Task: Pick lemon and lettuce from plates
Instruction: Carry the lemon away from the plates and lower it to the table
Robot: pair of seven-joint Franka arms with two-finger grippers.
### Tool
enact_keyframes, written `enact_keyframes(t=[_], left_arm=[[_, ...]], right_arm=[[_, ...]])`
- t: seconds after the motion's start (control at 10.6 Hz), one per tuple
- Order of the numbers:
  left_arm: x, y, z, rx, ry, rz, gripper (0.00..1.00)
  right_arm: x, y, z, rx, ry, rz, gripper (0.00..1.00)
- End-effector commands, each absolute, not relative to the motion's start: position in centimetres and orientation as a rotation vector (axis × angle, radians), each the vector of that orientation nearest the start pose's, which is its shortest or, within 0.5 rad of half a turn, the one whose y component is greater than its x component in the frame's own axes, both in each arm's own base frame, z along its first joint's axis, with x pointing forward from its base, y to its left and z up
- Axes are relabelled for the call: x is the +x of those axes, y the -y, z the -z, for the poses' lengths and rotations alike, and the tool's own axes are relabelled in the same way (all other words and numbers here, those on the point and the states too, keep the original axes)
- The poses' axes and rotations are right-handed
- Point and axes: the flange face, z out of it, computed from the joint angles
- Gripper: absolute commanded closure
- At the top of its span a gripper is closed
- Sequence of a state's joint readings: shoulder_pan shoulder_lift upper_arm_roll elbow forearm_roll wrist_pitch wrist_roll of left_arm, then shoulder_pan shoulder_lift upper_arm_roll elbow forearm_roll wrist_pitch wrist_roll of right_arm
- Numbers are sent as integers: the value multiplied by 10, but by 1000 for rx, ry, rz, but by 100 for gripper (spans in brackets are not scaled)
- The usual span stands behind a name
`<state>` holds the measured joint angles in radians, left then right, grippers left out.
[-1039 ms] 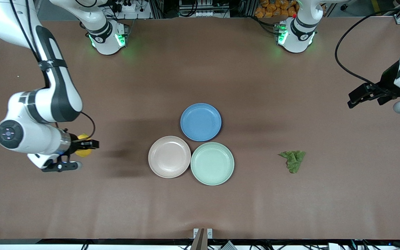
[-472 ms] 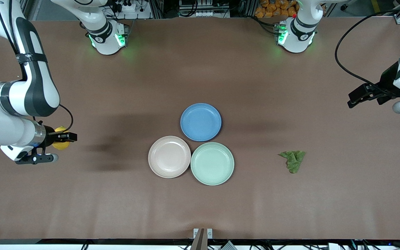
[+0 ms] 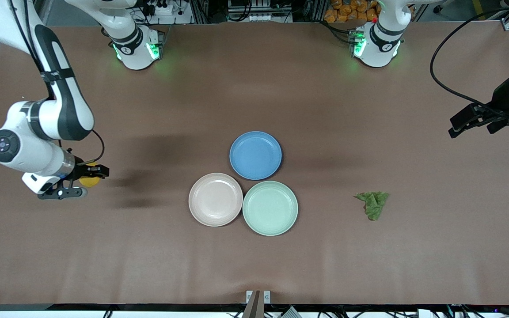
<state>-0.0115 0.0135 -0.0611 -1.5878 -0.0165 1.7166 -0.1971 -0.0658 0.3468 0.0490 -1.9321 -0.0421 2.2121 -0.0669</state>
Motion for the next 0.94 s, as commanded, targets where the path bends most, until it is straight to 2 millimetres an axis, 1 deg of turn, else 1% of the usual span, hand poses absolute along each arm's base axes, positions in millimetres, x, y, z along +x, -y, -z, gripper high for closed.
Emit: enact_keyframes(t=[0.0, 0.09, 0.28, 0.38, 0.47, 0.57, 0.76, 0.85], left_arm=[[567, 42, -630, -3138, 218, 191, 0], [567, 40, -630, -3137, 211, 191, 0], [567, 46, -629, -3137, 201, 186, 0], [568, 44, -630, -3125, 197, 191, 0], [568, 42, -629, -3098, 187, 193, 0], [568, 42, -629, -3094, 186, 191, 0], [568, 38, -627, -3093, 193, 181, 0], [567, 37, -625, -3092, 199, 160, 0]], right_arm=[[583, 21, -273, -3163, 120, 3, 46], [581, 26, -259, -3163, 109, -1, 46], [581, 33, -245, -3164, 99, -7, 46], [582, 35, -233, -3163, 95, -7, 46], [582, 45, -223, -3167, 74, 7, 46], [581, 49, -212, -3166, 98, 4, 46], [580, 55, -200, -3168, 113, 5, 45], [580, 55, -198, -3168, 116, 5, 41]])
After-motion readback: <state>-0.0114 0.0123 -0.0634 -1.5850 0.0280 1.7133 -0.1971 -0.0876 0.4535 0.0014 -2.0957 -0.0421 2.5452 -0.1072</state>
